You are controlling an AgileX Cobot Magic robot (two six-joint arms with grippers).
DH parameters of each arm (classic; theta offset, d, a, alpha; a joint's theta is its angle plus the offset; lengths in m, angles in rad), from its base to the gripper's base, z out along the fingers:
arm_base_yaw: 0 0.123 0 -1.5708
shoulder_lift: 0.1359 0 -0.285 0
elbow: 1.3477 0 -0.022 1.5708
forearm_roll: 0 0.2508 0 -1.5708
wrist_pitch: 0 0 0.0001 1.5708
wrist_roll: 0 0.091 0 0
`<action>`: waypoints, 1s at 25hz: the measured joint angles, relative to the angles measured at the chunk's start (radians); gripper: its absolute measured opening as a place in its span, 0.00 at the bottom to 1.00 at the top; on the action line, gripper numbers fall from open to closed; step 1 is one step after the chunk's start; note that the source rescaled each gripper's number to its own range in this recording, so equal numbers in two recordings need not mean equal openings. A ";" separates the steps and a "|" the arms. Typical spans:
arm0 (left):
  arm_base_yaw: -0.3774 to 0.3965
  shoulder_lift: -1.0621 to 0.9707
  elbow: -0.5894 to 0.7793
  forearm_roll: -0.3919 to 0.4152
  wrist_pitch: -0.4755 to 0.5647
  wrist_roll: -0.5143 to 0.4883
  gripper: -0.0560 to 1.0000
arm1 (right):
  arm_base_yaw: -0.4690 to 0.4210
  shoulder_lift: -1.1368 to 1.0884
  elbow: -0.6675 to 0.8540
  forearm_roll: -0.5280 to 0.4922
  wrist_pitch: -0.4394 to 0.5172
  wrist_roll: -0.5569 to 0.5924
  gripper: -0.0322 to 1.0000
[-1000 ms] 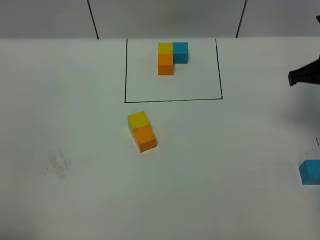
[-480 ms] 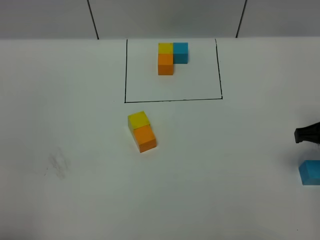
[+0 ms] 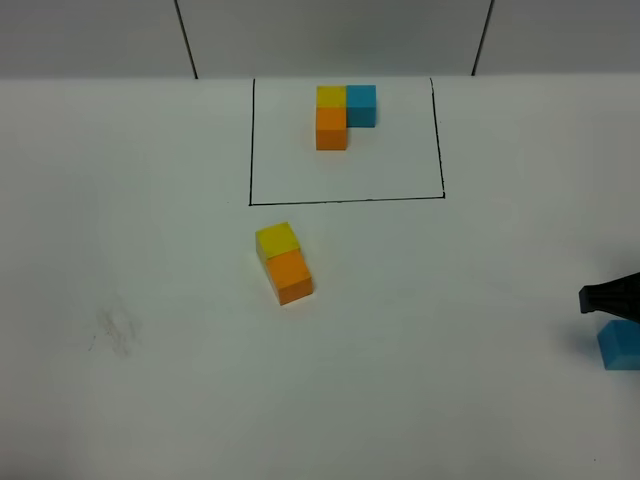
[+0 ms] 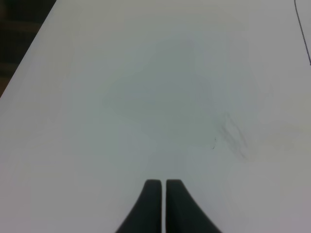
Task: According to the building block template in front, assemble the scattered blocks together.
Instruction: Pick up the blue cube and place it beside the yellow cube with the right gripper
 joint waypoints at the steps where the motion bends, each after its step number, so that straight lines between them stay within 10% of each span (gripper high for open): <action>1: 0.000 0.000 0.000 0.000 0.000 0.000 0.06 | 0.000 0.000 0.000 0.002 -0.004 0.000 0.09; 15: 0.000 0.000 0.000 0.000 0.000 -0.001 0.06 | 0.000 -0.001 0.007 0.046 -0.053 -0.019 0.91; 25: 0.000 0.000 0.000 0.000 0.000 0.000 0.06 | 0.000 0.110 0.058 0.046 -0.167 -0.021 0.98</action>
